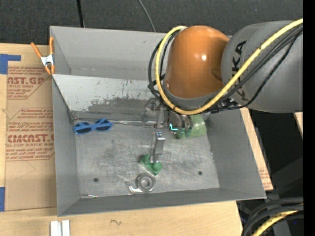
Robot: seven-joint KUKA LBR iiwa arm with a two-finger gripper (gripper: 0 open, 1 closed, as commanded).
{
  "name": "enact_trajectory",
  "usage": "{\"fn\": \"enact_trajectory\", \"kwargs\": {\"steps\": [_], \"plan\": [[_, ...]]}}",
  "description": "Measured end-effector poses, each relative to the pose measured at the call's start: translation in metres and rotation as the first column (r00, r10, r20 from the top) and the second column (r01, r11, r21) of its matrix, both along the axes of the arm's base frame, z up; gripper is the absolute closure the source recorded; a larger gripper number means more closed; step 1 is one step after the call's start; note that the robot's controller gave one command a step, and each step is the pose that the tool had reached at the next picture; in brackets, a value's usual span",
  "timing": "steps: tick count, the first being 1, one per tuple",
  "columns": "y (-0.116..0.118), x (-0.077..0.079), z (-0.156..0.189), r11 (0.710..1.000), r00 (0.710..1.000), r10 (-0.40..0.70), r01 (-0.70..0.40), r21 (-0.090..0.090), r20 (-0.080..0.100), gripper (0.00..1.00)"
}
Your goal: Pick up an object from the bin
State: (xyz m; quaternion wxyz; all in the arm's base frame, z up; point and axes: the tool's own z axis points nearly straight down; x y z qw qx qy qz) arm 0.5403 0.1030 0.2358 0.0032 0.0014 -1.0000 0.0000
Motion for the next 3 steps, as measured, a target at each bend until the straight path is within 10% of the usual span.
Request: {"fn": "enact_trajectory", "kwargs": {"steps": [1,2,3], "plan": [[-0.047,-0.012,-0.166,0.987,0.987,0.163,-0.163,0.0,0.012,0.0],[-0.046,-0.012,-0.159,0.986,0.986,0.164,-0.164,0.002,-0.003,1.0],[-0.132,0.0,-0.006,0.917,0.917,0.399,-0.399,-0.005,0.014,1.0]]}}
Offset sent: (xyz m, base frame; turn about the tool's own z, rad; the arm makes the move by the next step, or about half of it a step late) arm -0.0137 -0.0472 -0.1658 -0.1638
